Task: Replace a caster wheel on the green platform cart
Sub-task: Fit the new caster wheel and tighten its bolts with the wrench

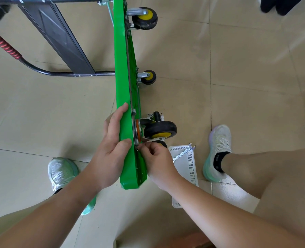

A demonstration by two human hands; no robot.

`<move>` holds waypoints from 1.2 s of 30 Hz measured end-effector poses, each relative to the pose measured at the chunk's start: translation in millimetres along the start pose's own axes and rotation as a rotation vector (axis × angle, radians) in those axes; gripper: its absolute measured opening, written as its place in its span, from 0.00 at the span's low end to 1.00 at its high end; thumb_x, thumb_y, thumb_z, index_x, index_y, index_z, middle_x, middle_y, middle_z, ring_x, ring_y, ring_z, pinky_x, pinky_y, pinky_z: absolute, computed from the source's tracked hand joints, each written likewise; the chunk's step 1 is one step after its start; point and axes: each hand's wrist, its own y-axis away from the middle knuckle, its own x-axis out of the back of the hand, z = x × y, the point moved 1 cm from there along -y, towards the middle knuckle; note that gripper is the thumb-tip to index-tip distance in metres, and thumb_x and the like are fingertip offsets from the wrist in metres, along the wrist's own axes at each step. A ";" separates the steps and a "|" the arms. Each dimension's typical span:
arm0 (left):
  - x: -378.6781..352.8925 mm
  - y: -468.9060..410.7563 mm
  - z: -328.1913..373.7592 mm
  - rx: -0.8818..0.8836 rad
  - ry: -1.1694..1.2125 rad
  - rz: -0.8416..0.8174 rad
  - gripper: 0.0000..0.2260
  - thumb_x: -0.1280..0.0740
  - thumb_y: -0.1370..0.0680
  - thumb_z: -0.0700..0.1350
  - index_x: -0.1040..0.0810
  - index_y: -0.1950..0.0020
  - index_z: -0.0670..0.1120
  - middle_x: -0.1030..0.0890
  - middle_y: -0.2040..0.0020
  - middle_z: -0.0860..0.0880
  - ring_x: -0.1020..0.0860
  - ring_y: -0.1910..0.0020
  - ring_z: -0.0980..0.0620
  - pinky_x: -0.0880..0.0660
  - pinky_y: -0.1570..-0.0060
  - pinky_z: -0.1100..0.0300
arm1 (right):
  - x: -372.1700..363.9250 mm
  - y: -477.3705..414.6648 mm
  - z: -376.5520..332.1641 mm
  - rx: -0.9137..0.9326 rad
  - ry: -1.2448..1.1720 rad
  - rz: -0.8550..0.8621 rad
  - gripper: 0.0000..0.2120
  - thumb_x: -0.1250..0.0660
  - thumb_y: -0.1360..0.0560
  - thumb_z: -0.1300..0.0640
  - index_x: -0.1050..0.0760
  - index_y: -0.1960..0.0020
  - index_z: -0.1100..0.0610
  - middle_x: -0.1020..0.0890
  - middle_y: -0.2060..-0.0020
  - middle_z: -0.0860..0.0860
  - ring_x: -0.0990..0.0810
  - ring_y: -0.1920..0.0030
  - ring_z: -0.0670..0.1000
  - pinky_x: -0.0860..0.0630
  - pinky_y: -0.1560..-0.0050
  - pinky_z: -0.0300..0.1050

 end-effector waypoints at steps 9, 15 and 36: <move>0.2 -0.5 -0.5 -0.005 -0.009 0.000 0.34 0.44 0.25 0.41 0.45 0.20 0.58 0.38 0.24 0.55 0.39 0.27 0.69 0.44 0.31 0.76 | 1.5 4.3 7.0 0.007 -0.138 0.000 0.05 0.31 0.20 0.60 0.18 0.49 0.52 0.13 0.54 0.50 0.14 0.51 0.50 0.19 0.49 0.44; 0.1 0.0 -1.8 -0.004 -0.006 0.009 0.34 0.44 0.25 0.41 0.45 0.19 0.56 0.39 0.23 0.54 0.40 0.26 0.68 0.44 0.30 0.75 | -0.1 3.0 8.3 0.078 -0.051 0.023 0.06 0.31 0.20 0.56 0.15 0.52 0.53 0.13 0.57 0.54 0.15 0.54 0.52 0.18 0.47 0.54; -0.1 0.5 -1.4 -0.003 -0.007 0.015 0.35 0.44 0.25 0.40 0.45 0.19 0.56 0.38 0.23 0.54 0.39 0.26 0.69 0.44 0.31 0.76 | -3.3 -3.7 12.3 0.065 0.039 0.048 0.11 0.33 0.23 0.47 0.17 0.54 0.55 0.14 0.60 0.54 0.16 0.54 0.59 0.19 0.51 0.58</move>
